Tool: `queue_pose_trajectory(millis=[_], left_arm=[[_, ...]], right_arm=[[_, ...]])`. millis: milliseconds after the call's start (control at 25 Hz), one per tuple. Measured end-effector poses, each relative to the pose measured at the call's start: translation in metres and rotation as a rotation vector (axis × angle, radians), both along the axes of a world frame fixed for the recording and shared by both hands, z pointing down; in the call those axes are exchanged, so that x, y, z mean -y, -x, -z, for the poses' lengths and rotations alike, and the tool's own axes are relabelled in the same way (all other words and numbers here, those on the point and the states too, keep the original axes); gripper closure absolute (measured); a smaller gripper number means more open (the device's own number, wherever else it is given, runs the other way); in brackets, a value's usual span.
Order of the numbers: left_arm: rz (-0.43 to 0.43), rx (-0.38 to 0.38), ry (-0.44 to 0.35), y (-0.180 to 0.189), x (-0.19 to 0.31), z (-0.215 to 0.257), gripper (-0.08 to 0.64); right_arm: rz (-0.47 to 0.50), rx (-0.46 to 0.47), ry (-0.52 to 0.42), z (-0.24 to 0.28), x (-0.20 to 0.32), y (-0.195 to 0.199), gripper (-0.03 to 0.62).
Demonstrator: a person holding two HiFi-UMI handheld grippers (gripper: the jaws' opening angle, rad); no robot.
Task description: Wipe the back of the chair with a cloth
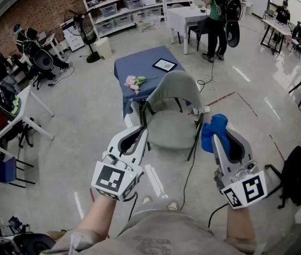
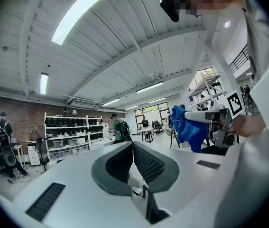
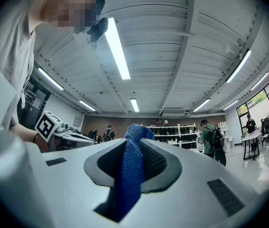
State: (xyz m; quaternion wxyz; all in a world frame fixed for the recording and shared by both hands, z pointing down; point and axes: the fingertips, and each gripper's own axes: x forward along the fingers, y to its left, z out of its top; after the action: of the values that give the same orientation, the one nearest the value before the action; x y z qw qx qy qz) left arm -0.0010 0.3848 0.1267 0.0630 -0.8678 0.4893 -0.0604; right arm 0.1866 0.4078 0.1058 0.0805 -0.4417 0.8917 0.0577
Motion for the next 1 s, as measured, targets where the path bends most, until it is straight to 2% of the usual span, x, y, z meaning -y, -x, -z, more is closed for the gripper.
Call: queue_pose_trajectory(millis=[480,760,800,920,1000], left_arm=[[-0.007,0.021,0.004,-0.015,0.002,-0.005,0.538],[-0.001,-0.038,0.0,-0.02,0.002,-0.004,0.531],[-0.01,-0.044,0.009,-0.021,0.002,-0.006,0.518],[-0.038,-0.046,0.04,-0.024,0.006,-0.012,0.38],[-0.029,-0.047,0.039,-0.022,0.013,-0.016,0.379]], right_arm=[[0.005,0.024,0.027,-0.01,0.003,-0.013,0.494],[0.013,0.027,0.043,-0.017,0.007,-0.021,0.494],[0.016,0.028,0.046,-0.018,0.008,-0.021,0.494],[0.027,0.025,0.056,-0.022,0.013,-0.018,0.494],[0.03,0.018,0.06,-0.024,0.019,-0.016,0.492]])
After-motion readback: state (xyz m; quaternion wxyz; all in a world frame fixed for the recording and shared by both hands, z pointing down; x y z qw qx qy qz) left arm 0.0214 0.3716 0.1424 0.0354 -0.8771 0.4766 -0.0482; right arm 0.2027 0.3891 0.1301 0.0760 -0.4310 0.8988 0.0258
